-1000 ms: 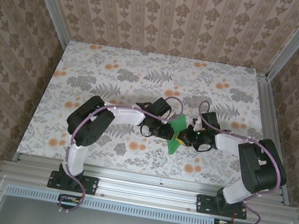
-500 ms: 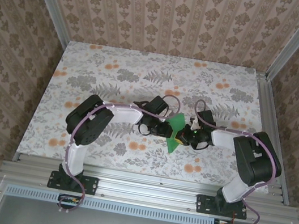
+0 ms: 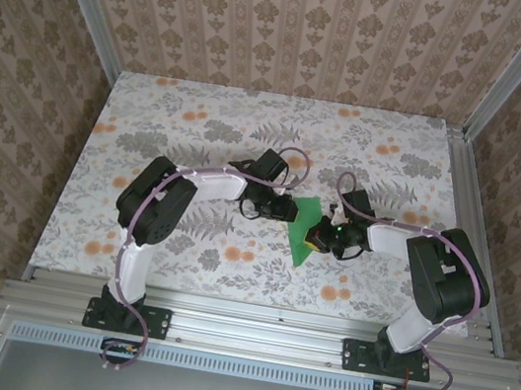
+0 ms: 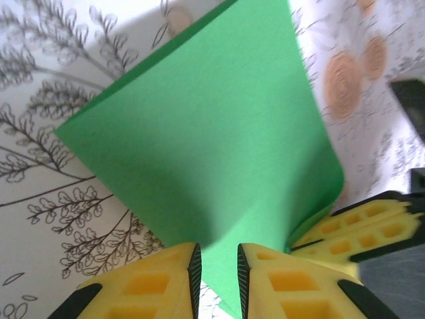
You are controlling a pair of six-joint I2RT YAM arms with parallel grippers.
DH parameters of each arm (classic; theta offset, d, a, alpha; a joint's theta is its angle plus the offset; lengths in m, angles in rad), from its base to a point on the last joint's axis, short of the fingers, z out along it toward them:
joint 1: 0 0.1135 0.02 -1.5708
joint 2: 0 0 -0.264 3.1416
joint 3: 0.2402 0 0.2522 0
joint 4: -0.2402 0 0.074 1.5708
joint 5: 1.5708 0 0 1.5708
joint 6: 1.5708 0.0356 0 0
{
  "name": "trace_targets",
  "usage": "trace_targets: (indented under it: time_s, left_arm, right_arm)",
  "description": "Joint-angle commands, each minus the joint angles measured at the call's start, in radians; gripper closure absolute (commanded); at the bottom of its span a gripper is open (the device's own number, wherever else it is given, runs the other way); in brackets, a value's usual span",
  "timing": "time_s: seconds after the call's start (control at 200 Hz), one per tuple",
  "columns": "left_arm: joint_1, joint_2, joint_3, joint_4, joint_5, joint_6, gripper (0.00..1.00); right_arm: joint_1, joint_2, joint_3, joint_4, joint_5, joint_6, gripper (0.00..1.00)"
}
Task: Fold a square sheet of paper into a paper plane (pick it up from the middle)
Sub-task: Third fold the triangle at the center of the table.
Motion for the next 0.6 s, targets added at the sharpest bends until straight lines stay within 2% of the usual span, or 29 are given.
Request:
trace_targets:
  time_s: [0.0, 0.595]
  left_arm:
    - [0.001, 0.034, 0.021, -0.042, 0.027, 0.037, 0.76]
    - [-0.015, 0.066, 0.018, -0.083, 0.007, 0.074, 0.76]
  right_arm:
    - [0.007, 0.013, 0.012, -0.057, 0.038, -0.013, 0.98]
    - [0.034, 0.005, 0.051, -0.029, 0.040, 0.020, 0.97]
